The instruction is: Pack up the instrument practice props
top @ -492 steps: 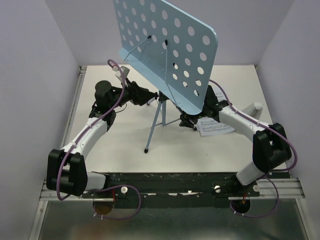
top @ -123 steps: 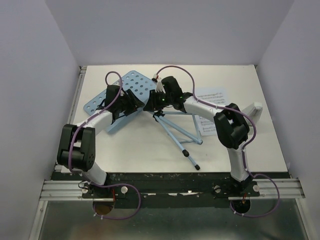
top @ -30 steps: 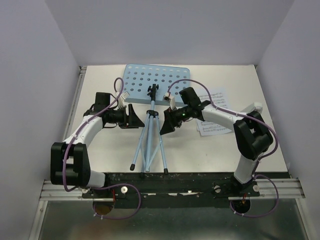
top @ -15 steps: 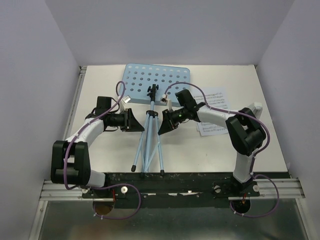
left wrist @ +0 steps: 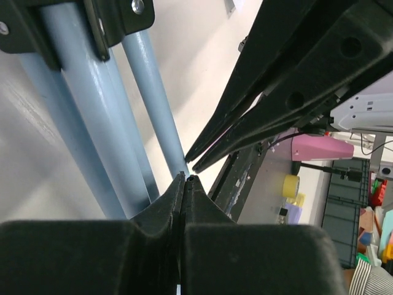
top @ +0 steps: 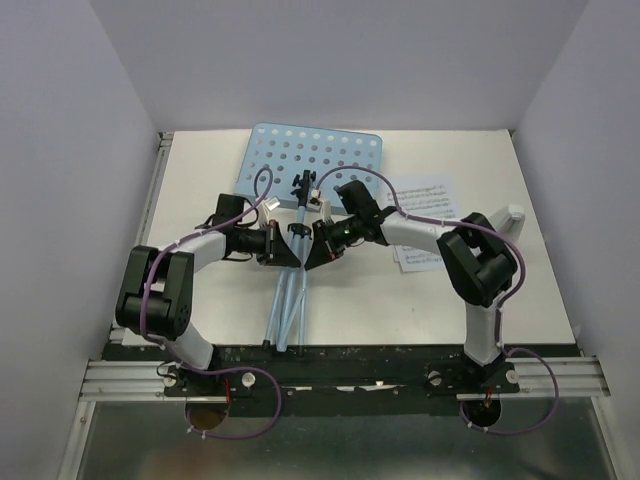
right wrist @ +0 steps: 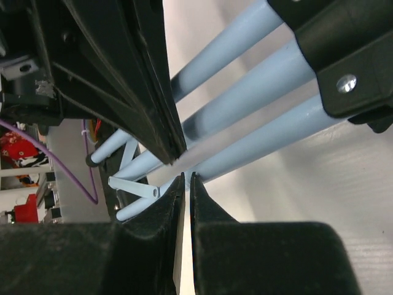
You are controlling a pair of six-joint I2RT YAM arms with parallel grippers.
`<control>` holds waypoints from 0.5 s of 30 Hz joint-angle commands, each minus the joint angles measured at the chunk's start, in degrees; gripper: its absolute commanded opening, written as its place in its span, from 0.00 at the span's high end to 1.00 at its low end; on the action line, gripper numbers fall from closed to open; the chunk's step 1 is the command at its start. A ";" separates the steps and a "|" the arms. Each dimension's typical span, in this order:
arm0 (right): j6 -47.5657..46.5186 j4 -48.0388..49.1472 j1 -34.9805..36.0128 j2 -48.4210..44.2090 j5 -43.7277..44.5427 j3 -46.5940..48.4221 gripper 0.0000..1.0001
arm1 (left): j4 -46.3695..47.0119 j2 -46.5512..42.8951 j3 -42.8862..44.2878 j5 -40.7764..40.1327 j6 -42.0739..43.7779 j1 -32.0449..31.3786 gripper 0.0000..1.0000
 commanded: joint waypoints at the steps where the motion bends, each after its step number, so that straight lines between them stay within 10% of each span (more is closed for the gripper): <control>1: 1.54 2.29 0.98 3.33 4.58 2.50 0.85 | 2.77 3.87 2.38 -1.86 0.95 -1.51 0.97; 10: 0.39 2.02 0.98 3.34 7.23 3.55 0.85 | -3.71 -5.25 7.83 -2.74 1.66 -0.37 0.99; 15: 2.06 1.85 0.80 -0.26 9.68 3.03 0.26 | -14.96 -12.20 10.29 -14.04 4.02 2.09 0.57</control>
